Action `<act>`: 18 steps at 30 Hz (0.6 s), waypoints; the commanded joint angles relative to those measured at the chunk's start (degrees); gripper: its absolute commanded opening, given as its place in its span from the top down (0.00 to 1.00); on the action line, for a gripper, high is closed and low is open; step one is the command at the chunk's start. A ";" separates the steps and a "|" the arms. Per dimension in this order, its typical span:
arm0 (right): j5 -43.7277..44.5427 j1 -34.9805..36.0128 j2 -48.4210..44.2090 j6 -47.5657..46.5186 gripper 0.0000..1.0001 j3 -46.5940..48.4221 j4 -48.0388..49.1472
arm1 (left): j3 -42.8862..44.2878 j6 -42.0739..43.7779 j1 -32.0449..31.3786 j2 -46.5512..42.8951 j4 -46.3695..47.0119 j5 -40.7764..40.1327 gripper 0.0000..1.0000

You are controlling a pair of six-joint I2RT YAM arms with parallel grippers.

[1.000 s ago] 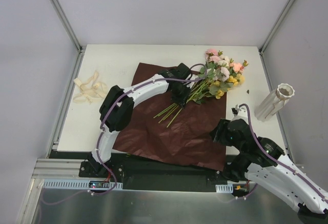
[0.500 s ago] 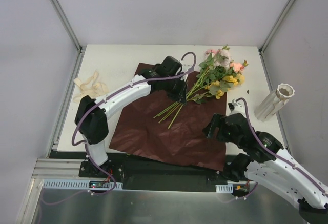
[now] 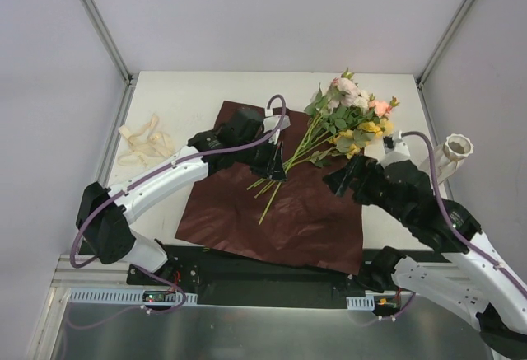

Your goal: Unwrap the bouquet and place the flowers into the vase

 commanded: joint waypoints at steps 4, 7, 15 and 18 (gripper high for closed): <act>-1.75 -0.20 13.39 -5.90 0.09 14.22 5.53 | -4.54 -2.29 -0.14 -8.46 5.58 4.54 1.00; -2.55 -0.37 17.79 -6.52 0.09 17.03 7.82 | -5.68 -2.29 -0.14 -10.39 5.58 4.63 1.00; -0.96 -2.66 25.61 1.38 0.10 17.48 10.64 | -9.02 -1.42 -0.14 -13.82 5.58 5.86 1.00; -2.37 -3.19 27.72 2.18 0.13 16.95 11.87 | -10.08 -1.06 -0.14 -14.52 5.58 5.95 1.00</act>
